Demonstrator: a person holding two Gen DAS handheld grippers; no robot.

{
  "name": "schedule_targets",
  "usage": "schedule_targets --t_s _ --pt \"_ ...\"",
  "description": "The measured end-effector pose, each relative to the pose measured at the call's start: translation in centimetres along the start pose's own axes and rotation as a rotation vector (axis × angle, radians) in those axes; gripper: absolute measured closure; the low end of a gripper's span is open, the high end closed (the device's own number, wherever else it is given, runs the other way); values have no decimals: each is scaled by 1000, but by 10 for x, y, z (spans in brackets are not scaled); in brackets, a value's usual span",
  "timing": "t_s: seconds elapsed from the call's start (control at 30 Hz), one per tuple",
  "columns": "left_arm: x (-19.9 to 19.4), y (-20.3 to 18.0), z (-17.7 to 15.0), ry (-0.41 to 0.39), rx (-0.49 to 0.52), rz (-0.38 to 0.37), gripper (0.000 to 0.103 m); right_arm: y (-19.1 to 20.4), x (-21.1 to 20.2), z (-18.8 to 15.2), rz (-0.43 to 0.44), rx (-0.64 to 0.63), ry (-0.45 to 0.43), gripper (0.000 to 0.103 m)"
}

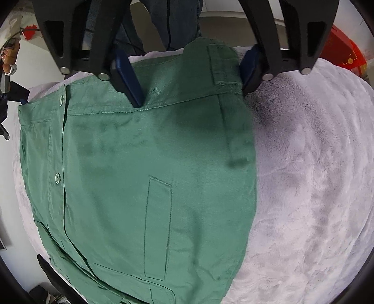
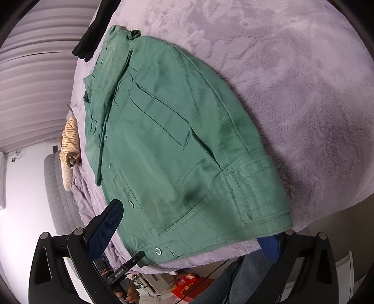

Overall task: Fold large clothes
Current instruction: 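Grasp the jacket hem with the left tool while the right tool grasps it too, then lift the hem with both tools and fold it onto the collar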

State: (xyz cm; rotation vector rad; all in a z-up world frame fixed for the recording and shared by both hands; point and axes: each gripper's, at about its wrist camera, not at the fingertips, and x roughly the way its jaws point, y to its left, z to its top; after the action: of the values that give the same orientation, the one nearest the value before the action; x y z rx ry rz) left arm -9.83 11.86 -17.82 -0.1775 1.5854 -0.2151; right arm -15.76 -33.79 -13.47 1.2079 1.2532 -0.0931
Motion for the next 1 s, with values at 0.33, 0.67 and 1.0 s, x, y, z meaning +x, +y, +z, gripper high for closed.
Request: schedule_targets --t_s 0.33,0.67,1.0 --pt "-65 3 21 -75 -112 -340 83 22 -12 16 267 75 -11 94" --pt "-163 3 160 -384 -222 -412 84 163 -9 116 460 -120 30 94" --pt "-142 5 322 -458 -230 -253 84 267 62 257 423 -220 51 94"
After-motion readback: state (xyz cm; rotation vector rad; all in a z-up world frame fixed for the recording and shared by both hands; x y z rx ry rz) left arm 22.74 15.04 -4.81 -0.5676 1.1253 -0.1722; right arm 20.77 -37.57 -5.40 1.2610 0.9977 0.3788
